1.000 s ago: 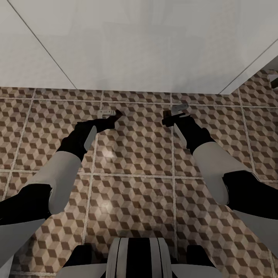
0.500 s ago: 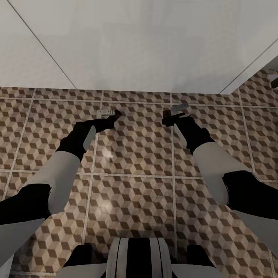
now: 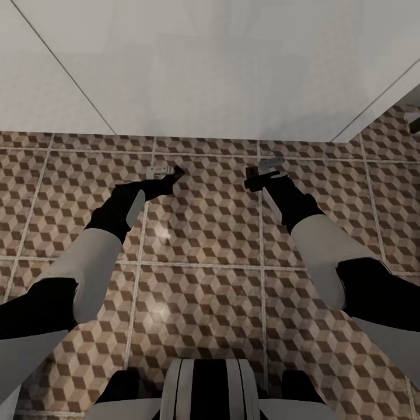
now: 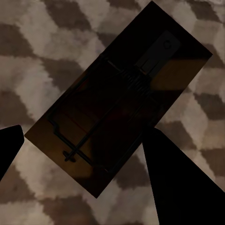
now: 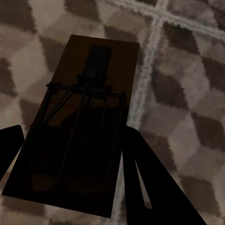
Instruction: Take the four mousetraps from the cabinet in the bathroom and place them on the bathroom floor. Make sure all four end up on the same floor surface, and ensure that at least two of them are either under or directly next to the same bathroom sink.
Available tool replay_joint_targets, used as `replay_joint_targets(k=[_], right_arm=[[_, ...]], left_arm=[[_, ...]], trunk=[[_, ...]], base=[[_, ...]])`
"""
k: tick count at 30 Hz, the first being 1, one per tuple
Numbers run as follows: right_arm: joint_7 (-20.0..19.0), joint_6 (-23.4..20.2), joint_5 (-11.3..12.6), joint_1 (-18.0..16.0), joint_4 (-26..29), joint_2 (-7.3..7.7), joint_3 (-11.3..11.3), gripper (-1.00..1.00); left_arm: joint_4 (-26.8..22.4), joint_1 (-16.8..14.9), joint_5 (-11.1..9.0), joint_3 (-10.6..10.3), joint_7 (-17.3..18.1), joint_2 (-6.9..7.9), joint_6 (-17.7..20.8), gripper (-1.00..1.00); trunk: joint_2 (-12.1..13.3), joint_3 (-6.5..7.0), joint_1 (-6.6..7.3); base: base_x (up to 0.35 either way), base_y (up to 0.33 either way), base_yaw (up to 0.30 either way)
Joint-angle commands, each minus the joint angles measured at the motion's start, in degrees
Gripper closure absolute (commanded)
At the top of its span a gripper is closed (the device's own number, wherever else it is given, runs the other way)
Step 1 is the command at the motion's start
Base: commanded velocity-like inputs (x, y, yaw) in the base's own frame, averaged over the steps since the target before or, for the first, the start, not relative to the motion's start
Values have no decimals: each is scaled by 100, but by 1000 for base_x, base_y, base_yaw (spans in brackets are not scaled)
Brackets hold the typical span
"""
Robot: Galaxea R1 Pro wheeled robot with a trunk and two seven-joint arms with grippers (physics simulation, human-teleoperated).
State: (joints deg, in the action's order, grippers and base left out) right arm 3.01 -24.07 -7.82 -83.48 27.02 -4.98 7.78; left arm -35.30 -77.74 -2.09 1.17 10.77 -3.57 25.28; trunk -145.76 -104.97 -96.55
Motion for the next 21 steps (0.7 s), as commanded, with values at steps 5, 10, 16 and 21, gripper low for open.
replay_joint_targets(k=[5, 10, 16, 21], right_arm=[[7, -37, -17, -1, 6, -2, 21, 100], [6, -33, -17, -1, -1, -3, 21, -100], [6, -33, -17, -1, -6, -3, 21, -100], [6, -30, -17, -1, -11, -3, 21, -100]], left_arm=[[-2, 1, -20, 14, 30, -3, 38, 100], [-1, -3, -20, 9, 30, -3, 38, 100], [4, -4, -20, 6, 30, -3, 37, 100], [5, -3, -20, 6, 30, -3, 37, 100]], trunk=[[-1, -3, 1], [-1, -3, 1], [-1, -3, 1], [-1, -3, 1]], base=[[0, 0, 0], [0, 0, 0], [0, 0, 0], [0, 0, 0]])
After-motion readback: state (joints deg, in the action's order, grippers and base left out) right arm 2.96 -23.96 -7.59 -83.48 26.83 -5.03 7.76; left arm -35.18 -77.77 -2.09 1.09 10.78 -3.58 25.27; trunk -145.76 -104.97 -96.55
